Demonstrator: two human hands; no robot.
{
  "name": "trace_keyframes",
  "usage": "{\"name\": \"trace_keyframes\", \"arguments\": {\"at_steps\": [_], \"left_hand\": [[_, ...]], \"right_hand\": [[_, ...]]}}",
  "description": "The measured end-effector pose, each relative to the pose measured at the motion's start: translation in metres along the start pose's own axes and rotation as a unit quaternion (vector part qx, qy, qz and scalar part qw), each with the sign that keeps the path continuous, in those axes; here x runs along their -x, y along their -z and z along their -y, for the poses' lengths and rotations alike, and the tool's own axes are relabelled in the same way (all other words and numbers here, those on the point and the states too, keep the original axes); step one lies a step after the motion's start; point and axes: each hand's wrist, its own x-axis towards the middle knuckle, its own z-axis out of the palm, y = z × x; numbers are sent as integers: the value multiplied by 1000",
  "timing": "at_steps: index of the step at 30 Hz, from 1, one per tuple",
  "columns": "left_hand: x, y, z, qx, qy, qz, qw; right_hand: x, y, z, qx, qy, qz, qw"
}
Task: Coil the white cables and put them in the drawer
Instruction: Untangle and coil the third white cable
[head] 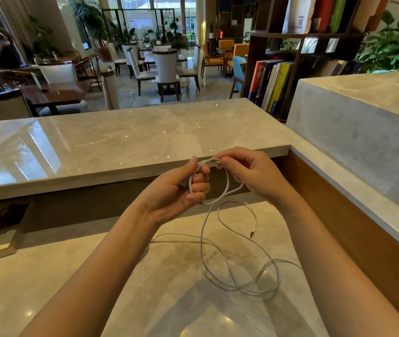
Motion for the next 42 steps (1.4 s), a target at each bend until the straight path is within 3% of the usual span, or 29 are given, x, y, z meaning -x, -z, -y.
{"name": "trace_keyframes", "arguments": {"at_steps": [5,15,24,31,36,42], "left_hand": [[3,-7,0,-25,-8,-41,999],[0,-15,2,-16,-28,-45,998],[4,-10,3,-13,-14,-28,999],[0,-16,2,-13,-12,-39,999],[2,-16,2,-5,-27,-53,998],[6,-14,4,11,-14,-59,998]], "right_hand": [[5,1,4,-90,-32,-3,995],[4,-4,3,-192,-61,-75,977],[6,9,11,-111,-24,44,993],[0,0,2,-161,16,-59,985],[2,-7,-2,-197,10,-75,977],[5,6,9,-40,26,29,998]]}}
